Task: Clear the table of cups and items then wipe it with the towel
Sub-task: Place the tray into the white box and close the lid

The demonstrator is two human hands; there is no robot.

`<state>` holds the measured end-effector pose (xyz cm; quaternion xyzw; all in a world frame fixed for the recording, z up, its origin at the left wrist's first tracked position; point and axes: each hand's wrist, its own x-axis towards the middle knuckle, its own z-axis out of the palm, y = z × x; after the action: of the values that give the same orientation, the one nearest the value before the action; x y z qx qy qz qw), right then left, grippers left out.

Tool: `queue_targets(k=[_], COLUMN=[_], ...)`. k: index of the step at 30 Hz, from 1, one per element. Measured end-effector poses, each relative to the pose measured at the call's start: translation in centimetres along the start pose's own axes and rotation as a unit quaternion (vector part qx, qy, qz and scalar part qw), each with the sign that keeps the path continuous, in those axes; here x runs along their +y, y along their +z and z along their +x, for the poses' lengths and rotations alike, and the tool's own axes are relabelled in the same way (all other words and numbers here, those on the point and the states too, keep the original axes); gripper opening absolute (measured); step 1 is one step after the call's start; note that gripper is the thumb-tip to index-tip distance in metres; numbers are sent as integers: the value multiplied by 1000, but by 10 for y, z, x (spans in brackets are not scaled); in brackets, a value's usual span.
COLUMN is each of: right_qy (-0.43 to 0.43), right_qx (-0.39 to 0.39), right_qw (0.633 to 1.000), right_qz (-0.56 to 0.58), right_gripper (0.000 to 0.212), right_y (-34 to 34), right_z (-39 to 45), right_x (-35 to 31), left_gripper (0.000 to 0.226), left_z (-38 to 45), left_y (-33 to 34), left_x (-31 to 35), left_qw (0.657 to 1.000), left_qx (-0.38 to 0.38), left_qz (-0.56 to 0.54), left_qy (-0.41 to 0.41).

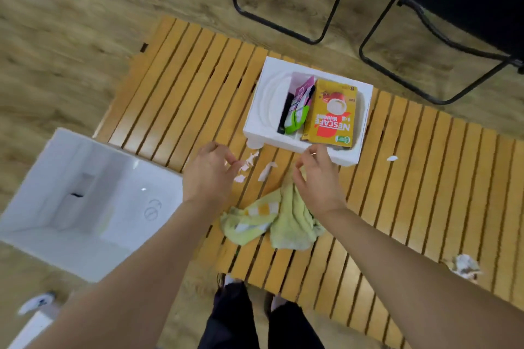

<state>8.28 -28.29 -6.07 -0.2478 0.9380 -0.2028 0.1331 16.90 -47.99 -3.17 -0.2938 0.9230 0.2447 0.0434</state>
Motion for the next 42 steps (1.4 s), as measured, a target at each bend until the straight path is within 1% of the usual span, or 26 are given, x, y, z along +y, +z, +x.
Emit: queue_targets(k=[2,5,8,11,12,14,15,16,17,18,20,21,23,25,26,29,31,33,35,36,37,38,39,40,41,42], right_qy=[-39,-78,-102,-108,-104,-91,-82,-67,-48,-26,13,28,44,51,53,63,83,102,137,171,220,277,328,372,409,431], right_qx=[2,-32,-72,-103,-113,-134,-141,-145,-146,-145,-150,-154,-158,-156,-149,-139,-130,-118,-98,-86,-77,-71,-62,-41,-9,17], right_qw=[999,996,992,989,988,987,986,987,988,989,988,987,986,986,986,986,987,988,985,977,959,924,871,807,746,701], right_qz=[10,32,17,-6,-8,-17,-24,-27,-27,-25,-23,-26,-39,-44,-47,-64,-40,-12,46,95,162,253,361,456,526,568], right_gripper=[8,10,12,14,14,16,17,17,18,18,19,20,21,20,19,19,19,18,18,22,29,36,41,44,46,45], right_y=[3,13,30,50,56,69,75,80,85,89,95,97,96,93,91,86,84,82,81,81,79,75,71,63,53,40], right_z=[-5,-12,-18,-22,-24,-26,-28,-30,-32,-34,-37,-38,-38,-36,-34,-31,-31,-32,-30,-26,-21,-13,-4,4,11,16], right_x=[-17,-43,-66,-91,-100,-116,-124,-130,-135,-139,-143,-144,-144,-143,-142,-139,-136,-135,-137,-142,-148,-155,-161,-165,-164,-157], left_gripper=[22,19,13,16,23,54,68,74,69,56,31,28,18,5,7,19,30,46,59,62,65,67,70,70,69,66], left_z=[-13,-31,-45,-52,-54,-64,-72,-80,-89,-97,-109,-111,-106,-93,-84,-54,-30,-9,6,10,14,16,19,18,19,18], left_y=[-11,-23,-31,-35,-35,-30,-26,-22,-18,-12,-8,-10,-20,-41,-55,-109,-153,-195,-226,-235,-239,-239,-234,-229,-222,-217], left_x=[-15,-45,-69,-88,-94,-105,-110,-113,-115,-117,-119,-119,-118,-116,-115,-118,-129,-150,-170,-176,-180,-180,-177,-169,-163,-153], left_qw=[1000,999,999,998,996,985,976,967,961,955,947,947,961,976,983,994,988,981,962,946,931,914,894,867,844,821], left_qx=[17,27,4,-19,-36,-105,-143,-175,-199,-219,-254,-255,-212,-141,-105,22,111,147,152,151,136,101,52,-3,-40,-63], left_qz=[1,19,34,56,76,133,154,159,156,158,176,183,169,152,132,47,-3,-46,-146,-200,-247,-291,-346,-401,-447,-485], left_qy=[-22,-30,-21,-21,-18,-36,-62,-92,-116,-122,-90,-72,-58,-62,-72,-97,-106,-120,-171,-204,-232,-263,-282,-294,-295,-293])
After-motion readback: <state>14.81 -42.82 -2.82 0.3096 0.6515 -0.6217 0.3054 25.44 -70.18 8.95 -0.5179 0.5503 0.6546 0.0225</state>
